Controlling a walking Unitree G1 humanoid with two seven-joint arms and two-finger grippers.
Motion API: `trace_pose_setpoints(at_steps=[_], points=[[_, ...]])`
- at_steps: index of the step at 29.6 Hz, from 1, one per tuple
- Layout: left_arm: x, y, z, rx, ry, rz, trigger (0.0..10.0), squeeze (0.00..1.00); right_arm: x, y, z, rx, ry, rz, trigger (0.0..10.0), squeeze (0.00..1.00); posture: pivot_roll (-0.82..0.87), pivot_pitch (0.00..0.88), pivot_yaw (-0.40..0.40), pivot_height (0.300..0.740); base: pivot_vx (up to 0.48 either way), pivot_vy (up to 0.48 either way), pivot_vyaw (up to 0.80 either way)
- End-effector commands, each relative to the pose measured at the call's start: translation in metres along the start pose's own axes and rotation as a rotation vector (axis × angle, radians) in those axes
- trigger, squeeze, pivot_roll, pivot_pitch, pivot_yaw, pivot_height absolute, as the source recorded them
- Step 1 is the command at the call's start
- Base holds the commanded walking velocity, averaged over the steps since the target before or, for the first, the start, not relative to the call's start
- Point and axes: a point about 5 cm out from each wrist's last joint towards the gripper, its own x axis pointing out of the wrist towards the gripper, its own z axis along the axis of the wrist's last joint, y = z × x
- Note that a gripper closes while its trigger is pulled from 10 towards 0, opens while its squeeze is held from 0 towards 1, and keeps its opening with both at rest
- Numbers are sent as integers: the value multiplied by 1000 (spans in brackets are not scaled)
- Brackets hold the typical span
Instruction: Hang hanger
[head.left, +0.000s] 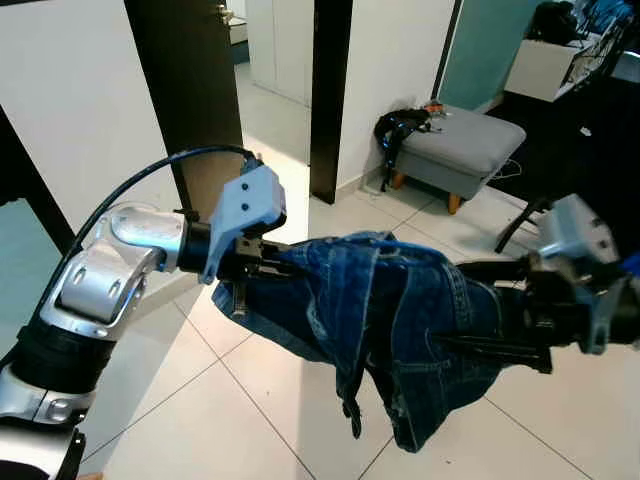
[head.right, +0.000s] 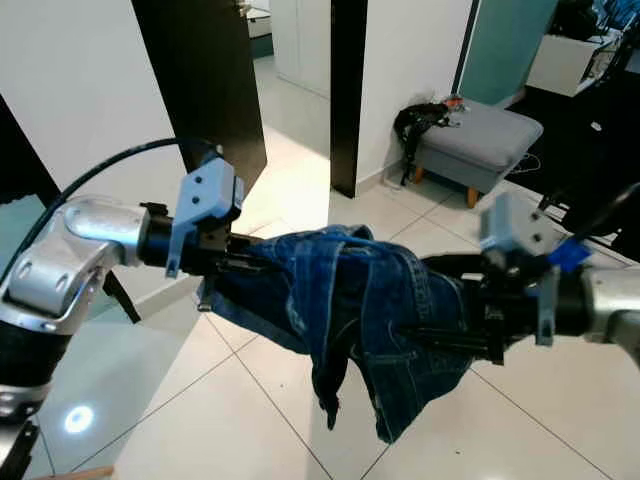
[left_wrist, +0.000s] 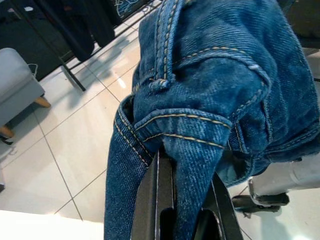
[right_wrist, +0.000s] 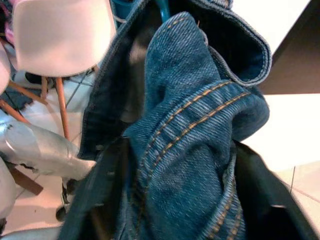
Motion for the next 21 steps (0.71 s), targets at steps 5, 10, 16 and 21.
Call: trace_pose_setpoints(at_steps=[5, 10, 16, 21], points=[[3, -5, 19, 60, -97, -55, 10000, 0, 9, 3, -1, -16, 9, 44, 0, 0, -12, 63, 0, 740, 0, 0, 0], [2, -5, 20, 73, -96, -51, 10000, 0, 10, 0, 0, -30, -2, 35, 0, 0, -12, 66, 0, 740, 0, 0, 0], [5, -4, 13, 1, -94, -46, 10000, 1000, 11, -3, -1, -36, -15, 6, 0, 0, -14, 70, 1, 740, 0, 0, 0], [3, 11, 3, -60, -104, 70, 10000, 1000, 15, -7, -8, -6, -24, -45, 0, 0, -14, 73, 1, 740, 0, 0, 0]])
